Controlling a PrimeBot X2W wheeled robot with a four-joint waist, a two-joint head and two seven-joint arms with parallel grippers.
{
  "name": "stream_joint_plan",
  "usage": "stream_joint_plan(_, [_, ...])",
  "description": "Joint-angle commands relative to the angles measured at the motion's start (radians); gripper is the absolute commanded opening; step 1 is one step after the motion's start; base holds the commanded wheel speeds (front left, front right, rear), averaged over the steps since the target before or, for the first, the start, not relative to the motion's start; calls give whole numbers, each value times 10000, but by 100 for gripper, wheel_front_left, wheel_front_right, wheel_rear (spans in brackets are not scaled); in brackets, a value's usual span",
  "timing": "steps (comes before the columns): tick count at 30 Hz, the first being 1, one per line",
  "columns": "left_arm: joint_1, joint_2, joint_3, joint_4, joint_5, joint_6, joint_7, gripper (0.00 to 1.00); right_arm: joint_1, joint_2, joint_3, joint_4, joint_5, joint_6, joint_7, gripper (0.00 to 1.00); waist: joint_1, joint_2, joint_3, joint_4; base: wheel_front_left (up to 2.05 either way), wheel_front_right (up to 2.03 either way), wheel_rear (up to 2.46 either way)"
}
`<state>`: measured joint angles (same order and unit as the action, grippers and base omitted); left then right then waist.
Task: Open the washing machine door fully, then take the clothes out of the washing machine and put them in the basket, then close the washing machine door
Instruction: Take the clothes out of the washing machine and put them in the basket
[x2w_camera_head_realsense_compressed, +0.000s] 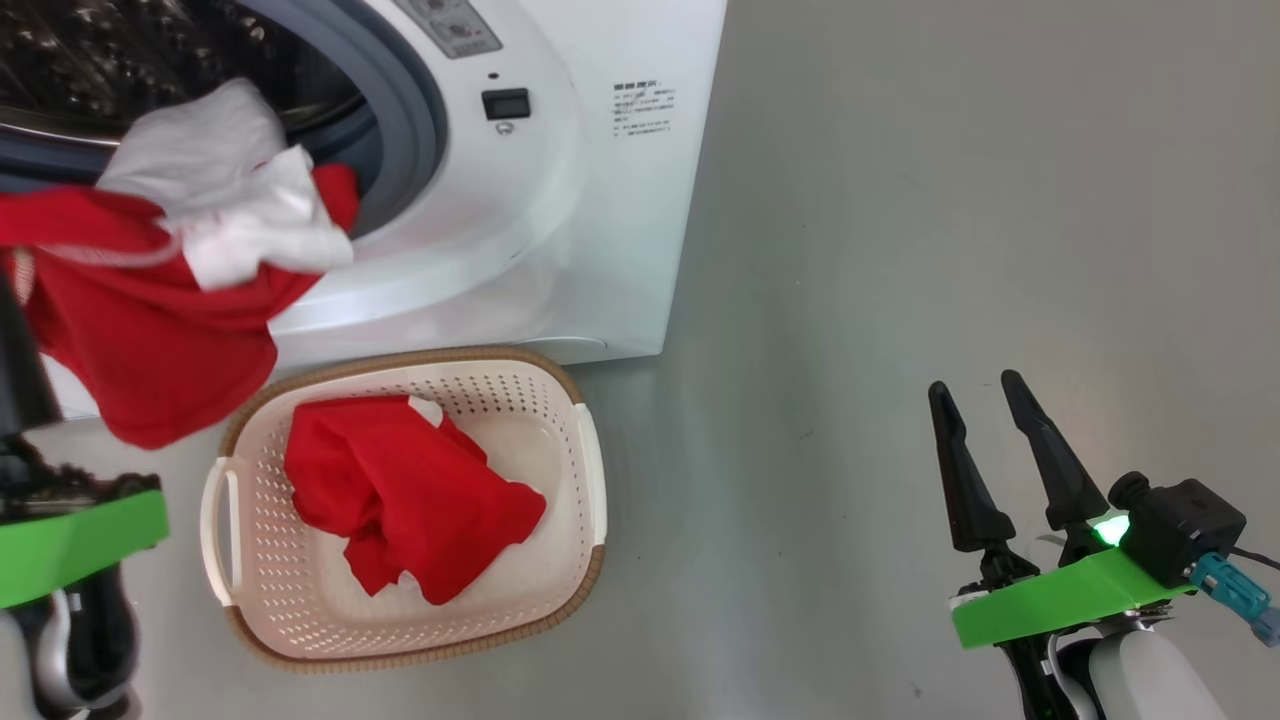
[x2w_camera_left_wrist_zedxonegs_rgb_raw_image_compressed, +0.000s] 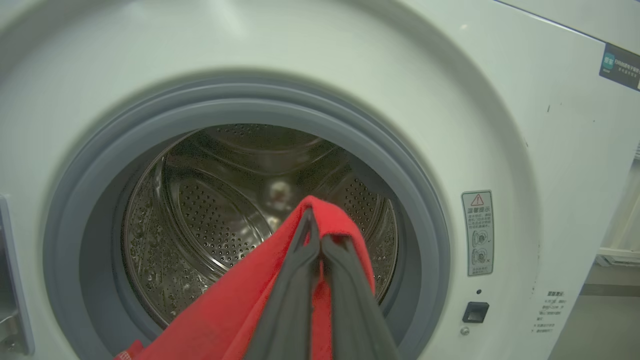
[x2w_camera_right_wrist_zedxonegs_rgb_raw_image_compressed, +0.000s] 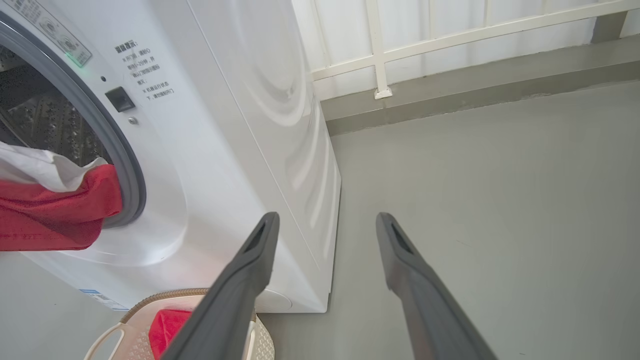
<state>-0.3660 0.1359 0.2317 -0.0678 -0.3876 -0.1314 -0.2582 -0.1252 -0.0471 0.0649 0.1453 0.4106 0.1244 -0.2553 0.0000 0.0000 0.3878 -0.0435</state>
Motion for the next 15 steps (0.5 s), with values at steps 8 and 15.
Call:
stream_joint_plan(8, [459,339,-300,1391,122,8,-36,0,27,-31,308,-241,-61,63,-65,100,0,0,324,-140,0,0,0])
stream_joint_plan(15, [423,342,-986,3243,80,8,-36,0,-132,-31,429,-322,-15,63,-65,100,0,0,871,-214,0,0,0])
